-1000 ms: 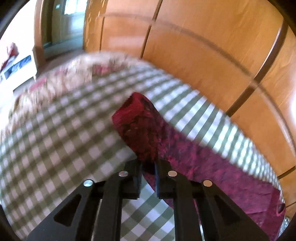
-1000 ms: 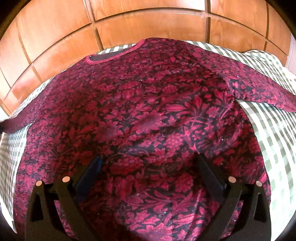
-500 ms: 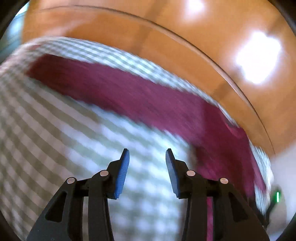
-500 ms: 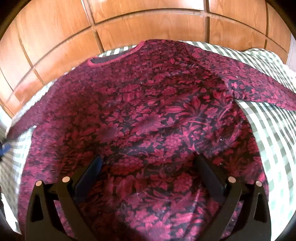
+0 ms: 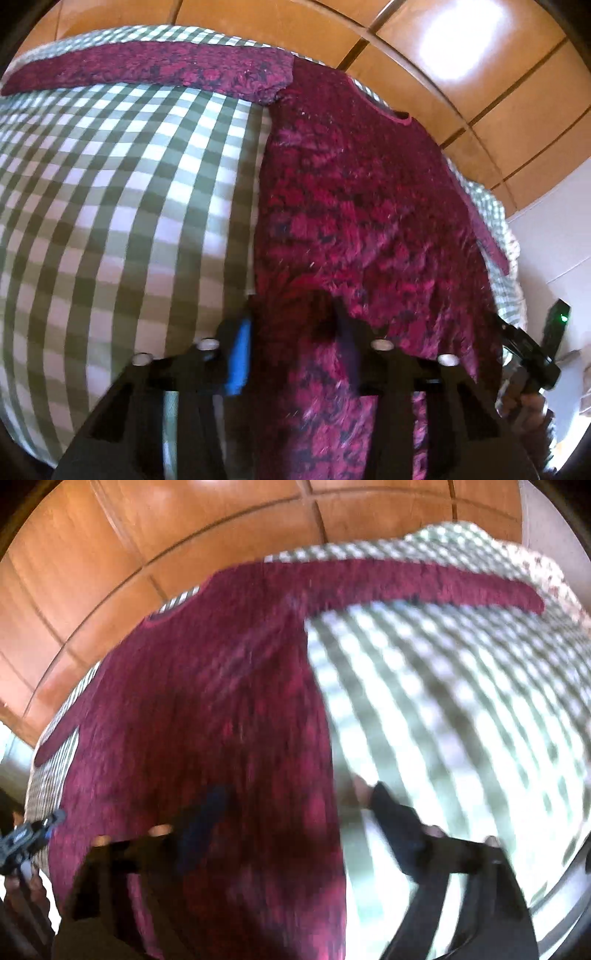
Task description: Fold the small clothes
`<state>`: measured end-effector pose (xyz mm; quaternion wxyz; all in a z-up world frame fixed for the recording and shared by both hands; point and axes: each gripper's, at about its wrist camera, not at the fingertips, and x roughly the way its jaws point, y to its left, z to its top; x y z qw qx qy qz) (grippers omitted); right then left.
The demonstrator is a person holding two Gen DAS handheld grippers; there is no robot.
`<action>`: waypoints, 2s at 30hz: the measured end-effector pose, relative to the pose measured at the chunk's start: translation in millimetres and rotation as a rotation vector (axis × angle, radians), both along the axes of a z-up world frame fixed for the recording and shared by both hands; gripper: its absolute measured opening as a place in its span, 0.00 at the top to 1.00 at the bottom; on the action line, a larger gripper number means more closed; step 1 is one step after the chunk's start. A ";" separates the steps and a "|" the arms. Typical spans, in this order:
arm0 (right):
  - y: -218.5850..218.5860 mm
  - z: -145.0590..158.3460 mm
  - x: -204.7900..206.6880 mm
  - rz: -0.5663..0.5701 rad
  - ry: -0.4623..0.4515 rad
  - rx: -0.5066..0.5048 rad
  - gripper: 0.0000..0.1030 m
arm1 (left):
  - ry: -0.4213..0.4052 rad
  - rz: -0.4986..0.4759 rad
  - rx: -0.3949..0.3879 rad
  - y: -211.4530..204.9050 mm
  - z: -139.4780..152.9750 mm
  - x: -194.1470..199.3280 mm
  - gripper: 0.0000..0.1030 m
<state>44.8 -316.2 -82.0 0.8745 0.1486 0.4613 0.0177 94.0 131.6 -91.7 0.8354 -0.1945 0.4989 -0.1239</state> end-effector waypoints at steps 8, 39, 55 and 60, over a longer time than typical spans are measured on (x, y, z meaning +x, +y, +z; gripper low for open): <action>18.5 16.0 -33.9 0.112 -0.022 -0.083 0.87 | -0.007 -0.013 0.073 3.3 8.7 -14.3 0.84; -276.8 -16.4 94.9 -0.699 -0.151 0.504 0.41 | -0.191 -0.161 0.254 -107.7 -3.1 82.7 0.13; -288.4 17.5 162.6 -0.595 -0.142 0.279 0.88 | -0.194 -0.182 0.258 -114.9 -6.2 84.3 0.04; -233.2 40.5 180.3 -0.469 -0.156 0.069 0.88 | -0.196 -0.182 0.251 -114.4 -6.5 84.5 0.04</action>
